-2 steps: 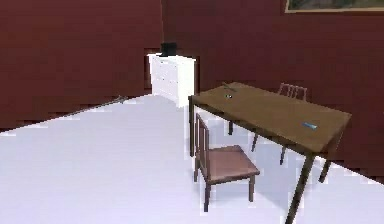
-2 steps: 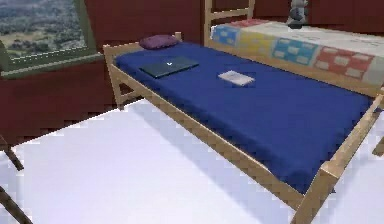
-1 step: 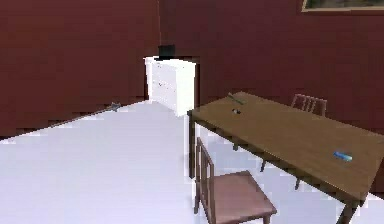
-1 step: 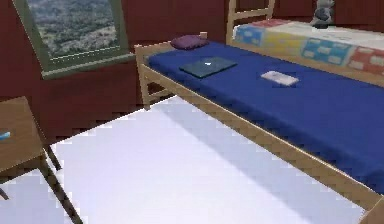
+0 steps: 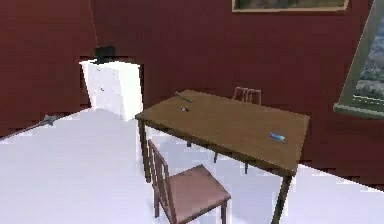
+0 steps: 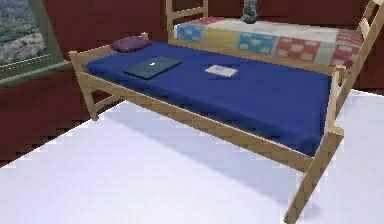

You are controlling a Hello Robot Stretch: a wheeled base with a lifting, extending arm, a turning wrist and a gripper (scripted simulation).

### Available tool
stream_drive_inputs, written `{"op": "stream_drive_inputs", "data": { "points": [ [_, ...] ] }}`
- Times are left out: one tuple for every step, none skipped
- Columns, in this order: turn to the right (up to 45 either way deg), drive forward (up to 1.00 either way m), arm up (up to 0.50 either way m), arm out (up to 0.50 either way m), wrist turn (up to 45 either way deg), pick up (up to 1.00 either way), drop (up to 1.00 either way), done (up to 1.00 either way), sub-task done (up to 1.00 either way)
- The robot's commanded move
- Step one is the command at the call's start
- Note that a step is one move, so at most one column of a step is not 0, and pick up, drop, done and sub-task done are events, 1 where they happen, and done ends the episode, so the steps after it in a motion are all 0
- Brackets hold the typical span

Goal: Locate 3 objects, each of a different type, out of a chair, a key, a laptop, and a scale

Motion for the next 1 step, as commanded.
{"op": "stream_drive_inputs", "data": {
  "points": [
    [0.0, 0.0, 0.0, 0.0, 0.0, 0.0, 0.0, 0.0, 1.0]
  ]
}}
